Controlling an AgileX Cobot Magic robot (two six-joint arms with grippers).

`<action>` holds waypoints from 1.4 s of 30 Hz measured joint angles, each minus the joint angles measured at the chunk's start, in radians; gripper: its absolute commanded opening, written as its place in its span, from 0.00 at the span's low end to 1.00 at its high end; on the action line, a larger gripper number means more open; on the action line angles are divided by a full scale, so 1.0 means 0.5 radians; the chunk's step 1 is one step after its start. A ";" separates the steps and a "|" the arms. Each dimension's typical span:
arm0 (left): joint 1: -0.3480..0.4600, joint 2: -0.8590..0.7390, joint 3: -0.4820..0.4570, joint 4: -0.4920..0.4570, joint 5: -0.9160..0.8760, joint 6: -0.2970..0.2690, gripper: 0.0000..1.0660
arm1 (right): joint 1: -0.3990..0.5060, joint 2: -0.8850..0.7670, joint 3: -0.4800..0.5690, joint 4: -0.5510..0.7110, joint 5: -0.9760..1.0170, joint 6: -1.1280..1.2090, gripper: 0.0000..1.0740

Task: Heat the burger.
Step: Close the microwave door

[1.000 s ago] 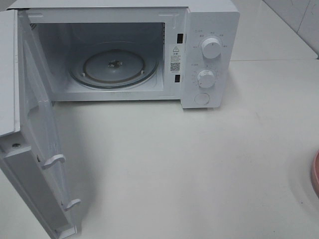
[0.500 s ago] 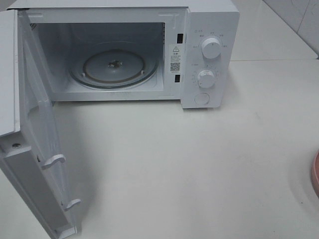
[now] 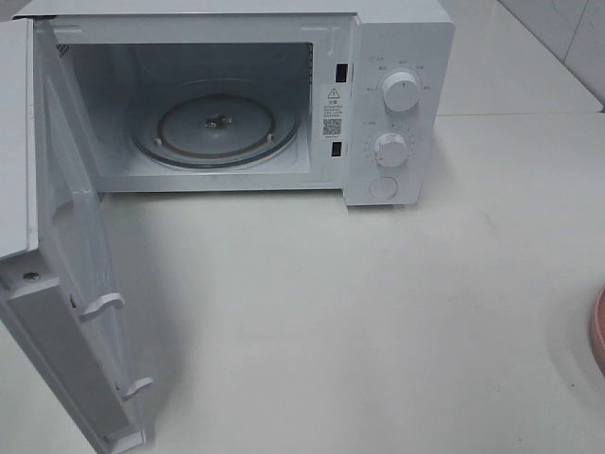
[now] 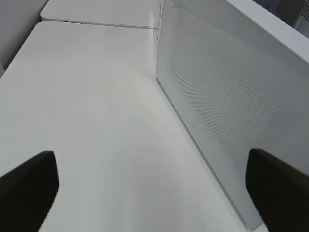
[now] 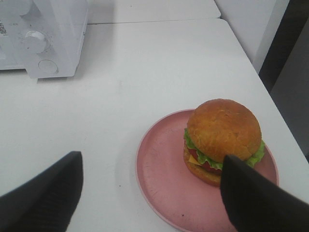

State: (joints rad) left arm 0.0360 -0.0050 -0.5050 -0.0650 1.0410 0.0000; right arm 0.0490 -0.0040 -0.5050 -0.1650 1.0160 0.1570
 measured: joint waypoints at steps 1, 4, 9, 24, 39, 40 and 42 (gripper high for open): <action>0.000 0.000 0.000 0.000 0.000 0.000 0.92 | 0.000 0.000 0.000 0.000 0.000 0.000 0.71; 0.000 0.000 0.000 0.000 0.000 0.000 0.92 | 0.000 0.000 0.000 0.000 0.000 0.000 0.71; 0.000 -0.002 -0.020 0.000 -0.012 0.000 0.91 | 0.000 0.000 0.000 0.000 0.000 0.000 0.71; 0.000 0.484 -0.062 -0.002 -0.290 0.000 0.37 | 0.000 0.000 0.000 0.000 0.000 0.000 0.71; 0.000 0.884 0.154 0.000 -0.998 0.000 0.00 | 0.000 0.000 0.000 0.000 0.000 0.000 0.71; 0.000 0.914 0.176 0.000 -1.080 0.000 0.00 | 0.000 0.000 0.000 0.000 0.000 0.000 0.71; 0.000 0.976 0.232 0.002 -1.236 0.000 0.00 | 0.000 0.000 0.000 0.000 0.000 0.000 0.71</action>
State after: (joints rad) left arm 0.0360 0.4830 -0.3890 -0.0640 0.4230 0.0000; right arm 0.0490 -0.0040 -0.5050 -0.1650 1.0160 0.1570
